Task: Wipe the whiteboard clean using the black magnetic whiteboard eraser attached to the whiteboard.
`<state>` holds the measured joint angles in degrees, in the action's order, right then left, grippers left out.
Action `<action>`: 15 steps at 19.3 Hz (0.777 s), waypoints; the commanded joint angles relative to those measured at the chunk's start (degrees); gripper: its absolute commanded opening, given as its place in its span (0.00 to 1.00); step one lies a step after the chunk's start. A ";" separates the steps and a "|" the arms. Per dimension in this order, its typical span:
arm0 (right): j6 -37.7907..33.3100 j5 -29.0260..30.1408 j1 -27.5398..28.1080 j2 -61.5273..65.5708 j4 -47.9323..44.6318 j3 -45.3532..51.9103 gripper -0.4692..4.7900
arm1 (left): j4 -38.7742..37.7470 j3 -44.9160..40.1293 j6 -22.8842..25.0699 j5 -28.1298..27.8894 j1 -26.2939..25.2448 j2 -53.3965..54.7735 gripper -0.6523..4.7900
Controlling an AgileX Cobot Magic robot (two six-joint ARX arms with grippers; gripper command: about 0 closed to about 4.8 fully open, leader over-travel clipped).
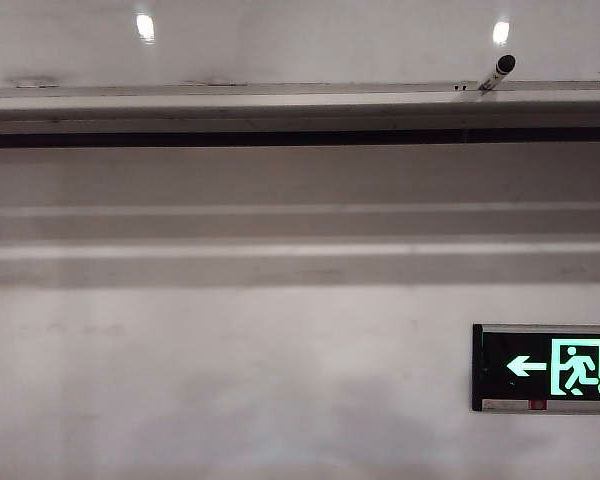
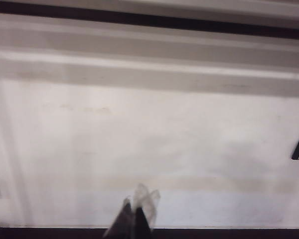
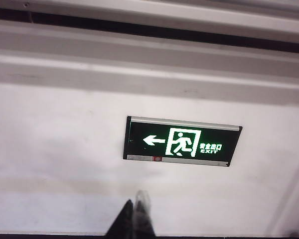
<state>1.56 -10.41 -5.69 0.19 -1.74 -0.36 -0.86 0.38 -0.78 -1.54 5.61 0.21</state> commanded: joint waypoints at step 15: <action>-1.77 -0.13 0.04 11.30 4.50 -30.42 0.09 | -5.46 23.67 -5.44 0.11 -0.07 5.75 0.11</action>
<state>-0.05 -10.44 -5.67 9.19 3.31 -27.81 -3.75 21.61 -6.00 -1.56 5.61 4.14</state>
